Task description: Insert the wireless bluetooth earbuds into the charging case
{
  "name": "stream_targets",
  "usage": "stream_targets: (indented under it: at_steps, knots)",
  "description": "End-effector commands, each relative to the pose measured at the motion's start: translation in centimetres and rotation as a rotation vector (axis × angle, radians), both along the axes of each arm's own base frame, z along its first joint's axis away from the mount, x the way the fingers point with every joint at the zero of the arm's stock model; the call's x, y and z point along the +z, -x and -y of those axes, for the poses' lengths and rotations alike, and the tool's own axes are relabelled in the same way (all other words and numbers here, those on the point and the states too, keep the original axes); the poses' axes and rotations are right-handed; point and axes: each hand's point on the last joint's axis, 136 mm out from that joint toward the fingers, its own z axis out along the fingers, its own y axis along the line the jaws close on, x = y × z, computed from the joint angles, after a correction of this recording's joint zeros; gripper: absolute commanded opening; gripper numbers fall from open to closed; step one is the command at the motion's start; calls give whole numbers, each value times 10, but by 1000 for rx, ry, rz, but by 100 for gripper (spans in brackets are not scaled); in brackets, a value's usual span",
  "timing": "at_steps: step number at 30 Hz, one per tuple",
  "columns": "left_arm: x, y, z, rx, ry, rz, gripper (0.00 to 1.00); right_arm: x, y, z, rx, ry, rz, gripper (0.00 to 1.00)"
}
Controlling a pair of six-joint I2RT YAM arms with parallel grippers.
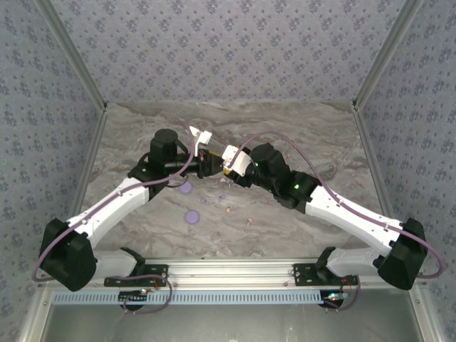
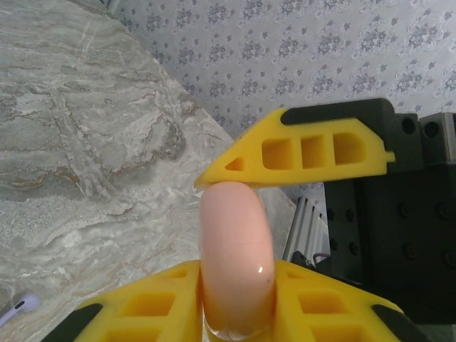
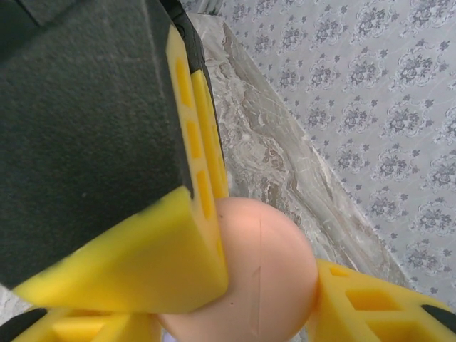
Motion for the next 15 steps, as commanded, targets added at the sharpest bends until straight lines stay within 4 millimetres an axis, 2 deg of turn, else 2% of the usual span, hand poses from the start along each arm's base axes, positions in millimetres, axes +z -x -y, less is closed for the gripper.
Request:
stream_targets:
  at_steps: [1,8,10,15]
  knots:
    - [17,1,3,-14,22,60,23,16,6,4,20,-33,-23,60]
    - [25,-10,-7,94,66,162,12,20,23,25,71,-128,-164,93]
    - [34,-11,-10,116,99,219,8,27,28,32,86,-197,-195,100]
    - [54,-6,-16,134,195,360,6,51,32,52,115,-440,-265,100]
